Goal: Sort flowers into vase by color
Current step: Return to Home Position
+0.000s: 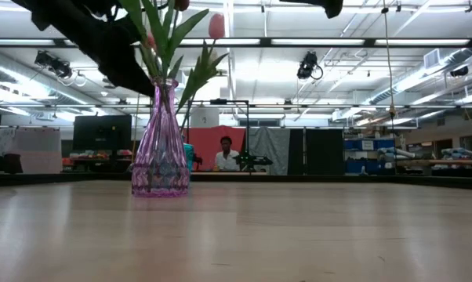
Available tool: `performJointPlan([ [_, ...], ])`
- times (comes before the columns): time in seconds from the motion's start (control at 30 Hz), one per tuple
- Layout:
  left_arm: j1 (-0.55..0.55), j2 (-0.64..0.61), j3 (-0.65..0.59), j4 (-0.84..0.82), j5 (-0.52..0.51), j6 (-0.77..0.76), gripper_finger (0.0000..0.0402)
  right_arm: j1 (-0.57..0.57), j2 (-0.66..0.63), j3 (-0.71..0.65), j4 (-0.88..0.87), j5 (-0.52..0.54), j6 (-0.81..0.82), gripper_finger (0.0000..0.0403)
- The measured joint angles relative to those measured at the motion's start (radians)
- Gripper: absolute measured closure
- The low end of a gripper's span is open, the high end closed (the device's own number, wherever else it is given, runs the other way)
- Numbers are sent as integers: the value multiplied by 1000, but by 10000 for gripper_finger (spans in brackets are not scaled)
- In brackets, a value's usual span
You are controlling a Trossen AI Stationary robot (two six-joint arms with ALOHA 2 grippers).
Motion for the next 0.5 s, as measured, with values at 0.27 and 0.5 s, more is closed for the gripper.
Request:
performJointPlan([
  [0.27,0,-141,0,-96,16,-23,168,-7,-22,-11,-33,0,8,209],
  [0.5,0,-275,0,-119,37,-31,170,-39,-179,-155,39,4,2,209],
])
